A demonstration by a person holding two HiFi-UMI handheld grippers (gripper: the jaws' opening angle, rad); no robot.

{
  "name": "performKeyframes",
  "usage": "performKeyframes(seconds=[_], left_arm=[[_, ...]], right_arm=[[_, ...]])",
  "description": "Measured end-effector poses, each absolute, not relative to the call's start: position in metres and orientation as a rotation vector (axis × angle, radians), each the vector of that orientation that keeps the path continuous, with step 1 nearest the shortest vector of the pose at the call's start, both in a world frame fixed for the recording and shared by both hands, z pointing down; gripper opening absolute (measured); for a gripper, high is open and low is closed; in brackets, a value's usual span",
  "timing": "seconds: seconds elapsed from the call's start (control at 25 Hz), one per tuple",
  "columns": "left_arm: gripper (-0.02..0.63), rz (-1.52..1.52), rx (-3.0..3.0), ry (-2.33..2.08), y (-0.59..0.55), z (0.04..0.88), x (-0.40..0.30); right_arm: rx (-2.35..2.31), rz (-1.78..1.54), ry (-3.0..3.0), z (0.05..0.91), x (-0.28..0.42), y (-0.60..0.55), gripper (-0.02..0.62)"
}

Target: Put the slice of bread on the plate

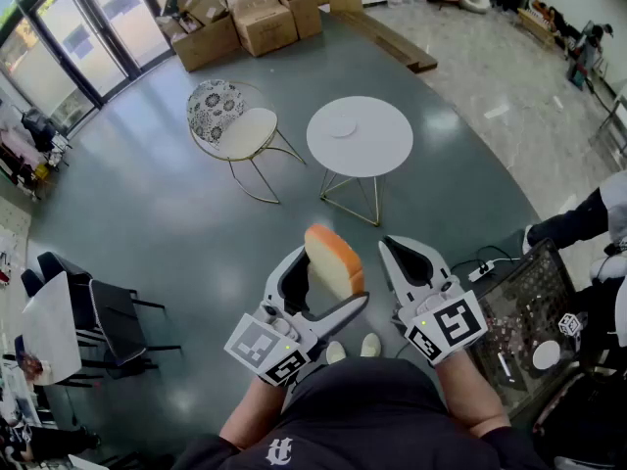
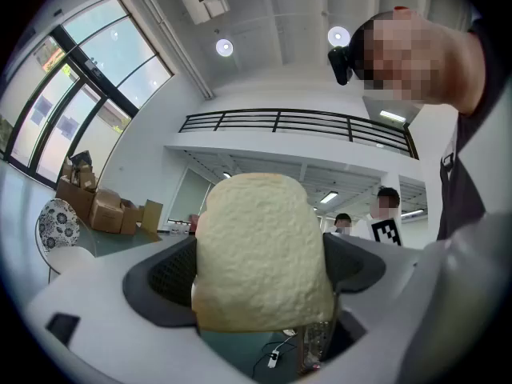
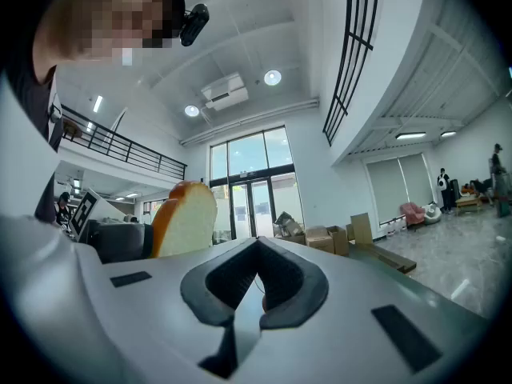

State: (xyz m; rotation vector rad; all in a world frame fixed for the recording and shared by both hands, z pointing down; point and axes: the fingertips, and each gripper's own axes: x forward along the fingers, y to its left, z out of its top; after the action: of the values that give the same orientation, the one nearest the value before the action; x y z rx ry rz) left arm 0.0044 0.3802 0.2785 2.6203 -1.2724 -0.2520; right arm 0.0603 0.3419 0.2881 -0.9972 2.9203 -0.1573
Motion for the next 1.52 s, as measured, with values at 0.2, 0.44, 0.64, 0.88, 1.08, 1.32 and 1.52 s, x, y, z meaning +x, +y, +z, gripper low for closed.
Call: performKeyframes(seconds=[0.2, 0.44, 0.64, 0.88, 1.08, 1.32, 1.52], left_arm=[[0.5, -0.251, 2.632, -1.278, 0.376, 0.277, 0.007], [0.5, -0.249, 2.632, -1.275, 0.373, 0.278, 0.006], [0.5, -0.244, 2.63, -1.27, 0.372, 0.282, 0.009], [0.5, -0.232, 2.644, -1.269, 0.371, 0.282, 0.014], [0.5, -0.223, 2.654, -1.266, 0.369, 0.281, 0.021], [0.5, -0.211, 2.658, -1.269, 0.365, 0.286, 0.025], [0.5, -0.21, 2.66, -1.269, 0.368, 0.281, 0.047]], right_arm=[[-0.986, -0.143, 2.923, 0.286, 0.061, 0.338, 0.006], [-0.977, -0.157, 2.92, 0.287, 0.059, 0.337, 0.006], [-0.959, -0.199, 2.892, 0.29, 0.063, 0.336, 0.008], [-0.961, -0.21, 2.867, 0.289, 0.067, 0.336, 0.008], [-0.958, -0.213, 2.853, 0.288, 0.075, 0.335, 0.008], [-0.958, -0.211, 2.84, 0.294, 0.079, 0.332, 0.008], [-0.961, -0.206, 2.837, 0.287, 0.103, 0.337, 0.008]])
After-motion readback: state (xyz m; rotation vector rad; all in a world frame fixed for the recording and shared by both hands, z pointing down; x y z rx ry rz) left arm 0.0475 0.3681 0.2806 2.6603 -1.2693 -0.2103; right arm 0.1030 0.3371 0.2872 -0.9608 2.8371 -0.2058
